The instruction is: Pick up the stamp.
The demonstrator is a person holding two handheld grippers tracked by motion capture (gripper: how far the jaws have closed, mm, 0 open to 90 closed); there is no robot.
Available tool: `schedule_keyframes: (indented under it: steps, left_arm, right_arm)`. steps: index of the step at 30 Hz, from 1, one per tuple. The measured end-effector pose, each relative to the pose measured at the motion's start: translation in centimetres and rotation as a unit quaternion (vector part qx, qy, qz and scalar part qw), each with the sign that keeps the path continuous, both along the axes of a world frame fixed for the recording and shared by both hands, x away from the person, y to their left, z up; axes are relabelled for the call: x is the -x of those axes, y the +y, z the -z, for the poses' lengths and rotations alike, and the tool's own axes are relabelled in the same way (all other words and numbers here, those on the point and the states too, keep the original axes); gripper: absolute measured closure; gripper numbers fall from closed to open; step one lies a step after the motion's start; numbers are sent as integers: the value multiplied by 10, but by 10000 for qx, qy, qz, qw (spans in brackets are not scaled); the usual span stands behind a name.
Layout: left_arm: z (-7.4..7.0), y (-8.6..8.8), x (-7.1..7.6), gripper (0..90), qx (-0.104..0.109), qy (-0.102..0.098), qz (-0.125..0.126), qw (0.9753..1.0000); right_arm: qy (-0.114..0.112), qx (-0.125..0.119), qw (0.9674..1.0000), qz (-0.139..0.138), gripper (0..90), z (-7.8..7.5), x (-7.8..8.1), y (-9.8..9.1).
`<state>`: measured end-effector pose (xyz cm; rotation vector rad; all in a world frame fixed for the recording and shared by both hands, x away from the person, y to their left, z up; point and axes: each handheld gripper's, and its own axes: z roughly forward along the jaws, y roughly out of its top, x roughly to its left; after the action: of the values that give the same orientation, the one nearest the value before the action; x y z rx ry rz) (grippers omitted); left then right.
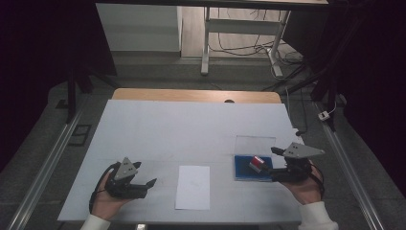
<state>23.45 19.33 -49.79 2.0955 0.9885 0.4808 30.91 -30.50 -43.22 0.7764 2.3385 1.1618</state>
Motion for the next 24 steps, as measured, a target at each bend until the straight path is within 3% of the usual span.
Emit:
schedule_keyframes:
  steps: [5, 6, 14, 24]
  left_arm:
    - [1, 1, -1, 202, -14, 7, -43, 10000]
    - [1, 1, 0, 202, -25, 6, -50, 10000]
    - [3, 0, -2, 203, -51, 46, -66, 10000]
    - [3, -2, -1, 203, -87, 67, -47, 9999]
  right_arm:
    - [106, 22, 9999, -100, 247, -5, -9, 5]
    - [251, 105, 9995, -140, 247, -4, -13, 6]
    - [557, 577, 9966, -193, 243, 8, -31, 21]
    - [786, 852, 9932, -76, 280, 17, -42, 26]
